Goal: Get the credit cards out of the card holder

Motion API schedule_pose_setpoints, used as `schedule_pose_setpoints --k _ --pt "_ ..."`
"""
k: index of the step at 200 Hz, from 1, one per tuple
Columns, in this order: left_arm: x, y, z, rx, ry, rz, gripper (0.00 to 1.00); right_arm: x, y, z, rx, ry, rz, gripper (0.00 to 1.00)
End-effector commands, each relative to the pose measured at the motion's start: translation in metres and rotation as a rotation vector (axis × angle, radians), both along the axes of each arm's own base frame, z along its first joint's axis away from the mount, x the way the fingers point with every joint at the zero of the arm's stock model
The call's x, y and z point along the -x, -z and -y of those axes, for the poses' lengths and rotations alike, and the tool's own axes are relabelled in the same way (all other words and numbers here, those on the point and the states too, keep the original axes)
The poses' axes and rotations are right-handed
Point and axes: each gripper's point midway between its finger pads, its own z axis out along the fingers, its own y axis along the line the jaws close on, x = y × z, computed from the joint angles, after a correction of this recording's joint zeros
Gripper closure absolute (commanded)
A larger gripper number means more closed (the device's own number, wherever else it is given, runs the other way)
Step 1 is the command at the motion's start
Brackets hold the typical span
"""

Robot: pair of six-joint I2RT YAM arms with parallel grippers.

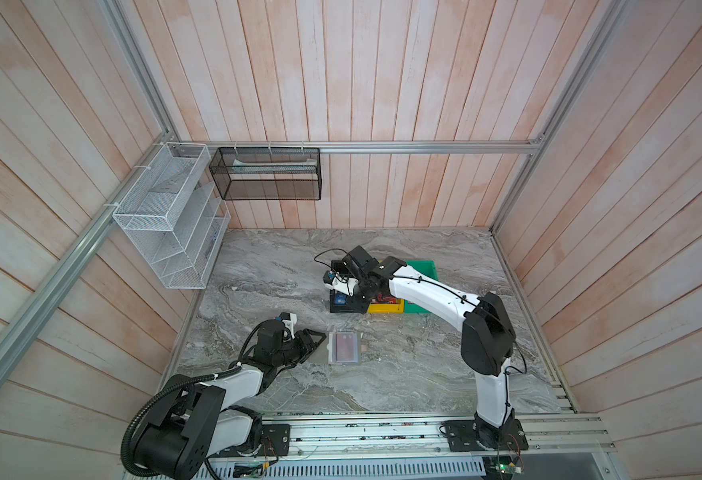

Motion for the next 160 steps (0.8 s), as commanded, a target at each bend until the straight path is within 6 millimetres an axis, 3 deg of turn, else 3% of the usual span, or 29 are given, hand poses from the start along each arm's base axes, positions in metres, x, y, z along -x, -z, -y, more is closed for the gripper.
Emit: schedule_pose_setpoints --k 1,23,57,93,160 --pt "0.010 0.014 -0.002 -0.032 0.022 -0.034 0.47 0.045 0.014 -0.014 -0.168 0.021 -0.180 0.83" --pt "0.011 0.016 -0.002 -0.045 0.033 -0.048 0.48 0.069 0.035 -0.001 -0.201 0.053 -0.232 0.86" --pt "0.011 0.016 -0.005 -0.084 0.030 -0.052 0.51 0.086 0.053 0.007 -0.224 0.078 -0.292 0.92" --pt "0.013 0.021 -0.009 -0.099 0.015 -0.063 0.53 0.086 0.068 0.009 -0.193 0.083 -0.304 0.93" --pt "0.015 0.030 -0.012 -0.111 0.005 -0.084 0.54 0.081 0.074 0.006 -0.182 0.078 -0.296 0.95"
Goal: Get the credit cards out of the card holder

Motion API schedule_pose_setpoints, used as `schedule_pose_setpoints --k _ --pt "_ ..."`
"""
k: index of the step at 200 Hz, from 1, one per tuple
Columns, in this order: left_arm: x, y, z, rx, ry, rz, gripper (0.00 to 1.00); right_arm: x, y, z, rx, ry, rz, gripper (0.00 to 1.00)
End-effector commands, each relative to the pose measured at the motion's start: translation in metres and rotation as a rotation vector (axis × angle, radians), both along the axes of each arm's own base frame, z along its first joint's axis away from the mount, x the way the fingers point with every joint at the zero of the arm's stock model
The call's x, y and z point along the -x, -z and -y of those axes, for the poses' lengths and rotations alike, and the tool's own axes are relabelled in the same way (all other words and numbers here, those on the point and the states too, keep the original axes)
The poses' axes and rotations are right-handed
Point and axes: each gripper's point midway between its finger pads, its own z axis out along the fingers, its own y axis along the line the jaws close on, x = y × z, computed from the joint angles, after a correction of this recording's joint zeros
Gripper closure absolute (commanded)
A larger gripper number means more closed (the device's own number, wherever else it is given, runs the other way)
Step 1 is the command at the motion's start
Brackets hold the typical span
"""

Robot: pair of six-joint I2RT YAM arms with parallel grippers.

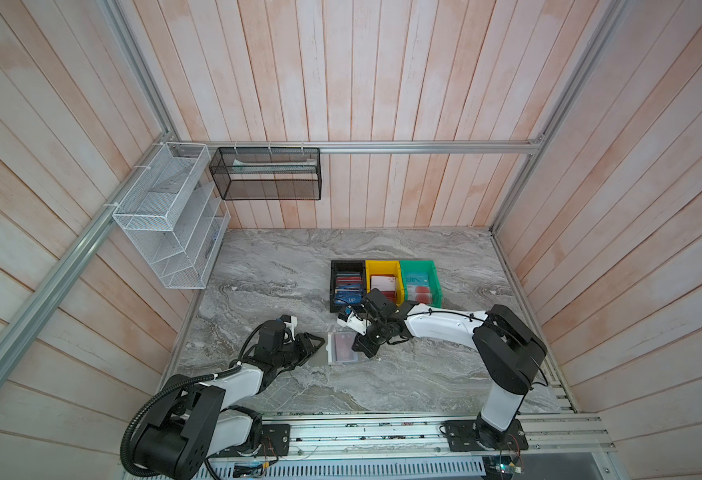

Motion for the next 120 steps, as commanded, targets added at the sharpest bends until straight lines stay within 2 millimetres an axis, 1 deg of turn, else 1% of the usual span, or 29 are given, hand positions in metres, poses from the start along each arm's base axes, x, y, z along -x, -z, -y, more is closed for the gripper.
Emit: schedule_pose_setpoints --k 1,28,57,103,120 --pt "0.009 0.021 -0.008 -0.059 -0.017 -0.061 0.54 -0.005 0.001 -0.008 -0.011 -0.005 0.004 0.95" --pt "0.009 0.024 -0.007 -0.054 -0.012 -0.068 0.54 -0.010 0.006 -0.007 0.006 0.002 0.011 0.96" --pt "0.009 0.025 -0.006 -0.052 -0.010 -0.071 0.54 -0.015 0.012 -0.002 0.037 0.013 0.014 0.96" --pt "0.010 0.027 -0.007 -0.054 -0.009 -0.074 0.54 -0.021 0.012 0.006 0.047 0.031 0.018 0.96" --pt "0.010 0.028 -0.007 -0.055 -0.009 -0.076 0.54 -0.019 0.014 0.008 0.050 0.029 0.012 0.96"
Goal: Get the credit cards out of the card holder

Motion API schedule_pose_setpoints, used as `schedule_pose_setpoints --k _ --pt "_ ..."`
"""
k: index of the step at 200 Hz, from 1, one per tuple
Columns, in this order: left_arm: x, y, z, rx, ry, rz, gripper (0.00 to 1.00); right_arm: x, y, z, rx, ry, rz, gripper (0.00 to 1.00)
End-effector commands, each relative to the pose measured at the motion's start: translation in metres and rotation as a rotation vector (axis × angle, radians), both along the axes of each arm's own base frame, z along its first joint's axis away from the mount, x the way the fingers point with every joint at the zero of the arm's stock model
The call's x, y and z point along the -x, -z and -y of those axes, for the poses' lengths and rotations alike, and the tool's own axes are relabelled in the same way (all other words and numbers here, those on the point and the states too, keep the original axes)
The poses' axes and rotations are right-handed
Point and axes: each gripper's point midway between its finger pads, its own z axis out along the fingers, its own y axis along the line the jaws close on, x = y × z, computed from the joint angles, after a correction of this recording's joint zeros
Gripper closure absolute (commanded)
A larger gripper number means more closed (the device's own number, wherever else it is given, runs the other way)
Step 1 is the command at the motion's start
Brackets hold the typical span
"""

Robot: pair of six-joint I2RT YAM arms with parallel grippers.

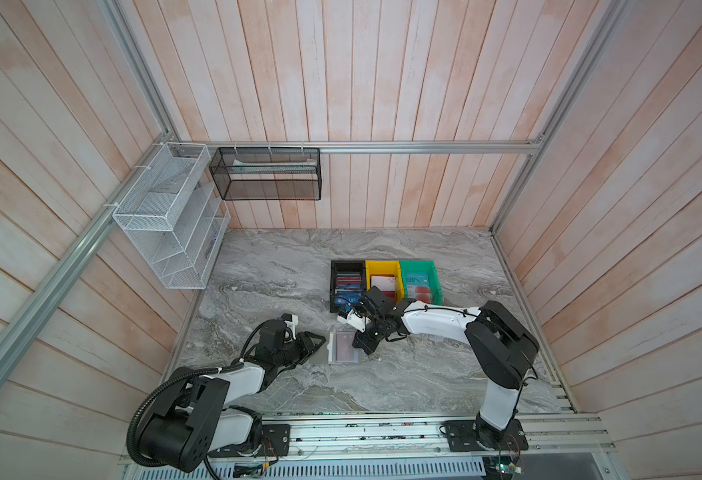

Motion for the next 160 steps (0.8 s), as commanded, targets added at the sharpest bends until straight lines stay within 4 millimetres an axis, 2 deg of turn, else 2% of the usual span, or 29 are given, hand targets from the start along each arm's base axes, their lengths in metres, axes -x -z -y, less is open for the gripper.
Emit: schedule_pose_setpoints --k 1,83,160 --pt "0.016 0.028 -0.010 -0.067 -0.016 -0.097 0.54 -0.002 0.004 0.005 0.024 -0.004 0.001 0.96" --pt "0.017 0.031 -0.009 -0.064 -0.011 -0.101 0.54 0.007 0.021 -0.015 0.029 -0.028 -0.055 0.96" --pt "0.017 0.029 -0.007 -0.061 0.003 -0.110 0.54 0.008 0.019 -0.012 0.035 -0.024 -0.053 0.96"
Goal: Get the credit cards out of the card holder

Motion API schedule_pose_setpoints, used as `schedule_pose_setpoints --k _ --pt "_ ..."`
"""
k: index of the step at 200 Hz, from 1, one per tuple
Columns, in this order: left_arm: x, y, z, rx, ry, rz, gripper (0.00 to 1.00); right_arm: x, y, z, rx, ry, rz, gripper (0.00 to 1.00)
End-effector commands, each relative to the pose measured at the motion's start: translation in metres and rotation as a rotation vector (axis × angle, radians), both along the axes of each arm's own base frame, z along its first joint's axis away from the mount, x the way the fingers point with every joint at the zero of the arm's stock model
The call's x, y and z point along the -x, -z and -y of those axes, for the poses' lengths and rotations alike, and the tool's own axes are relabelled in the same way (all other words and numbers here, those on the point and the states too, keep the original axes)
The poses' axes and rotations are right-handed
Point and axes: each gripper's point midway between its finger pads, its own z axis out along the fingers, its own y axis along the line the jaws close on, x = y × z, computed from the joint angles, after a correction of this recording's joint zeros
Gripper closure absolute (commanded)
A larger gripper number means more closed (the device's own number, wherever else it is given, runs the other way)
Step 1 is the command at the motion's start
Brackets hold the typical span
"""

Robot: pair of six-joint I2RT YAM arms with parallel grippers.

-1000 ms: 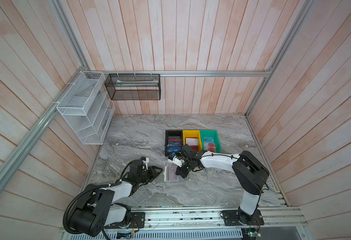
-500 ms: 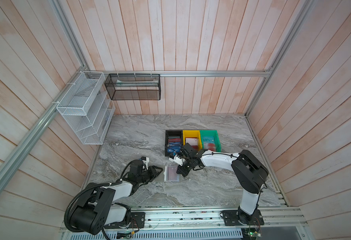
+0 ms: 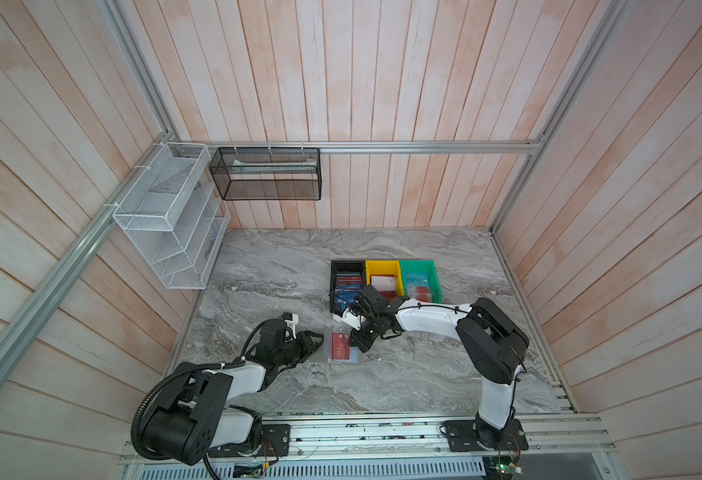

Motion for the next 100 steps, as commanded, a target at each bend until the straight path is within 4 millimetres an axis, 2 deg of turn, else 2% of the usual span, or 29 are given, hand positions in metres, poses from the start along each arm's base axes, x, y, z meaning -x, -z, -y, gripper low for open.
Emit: schedule_pose_setpoints --k 1,27,69,82,100 --pt "0.022 0.029 -0.008 -0.067 0.004 -0.126 0.54 0.011 0.014 0.003 0.045 -0.009 -0.037 0.96" --pt "0.018 0.009 -0.011 -0.095 0.005 -0.097 0.55 0.012 0.016 0.005 0.053 -0.004 -0.044 0.96" --pt "0.011 -0.046 -0.008 -0.071 0.014 0.012 0.53 0.014 0.016 0.007 0.057 -0.005 -0.040 0.96" --pt "0.010 -0.053 -0.005 -0.042 0.019 0.030 0.53 0.014 0.016 0.008 0.058 -0.004 -0.041 0.96" --pt "0.011 -0.054 0.001 0.018 0.032 0.039 0.53 0.015 0.017 0.009 0.059 -0.003 -0.041 0.96"
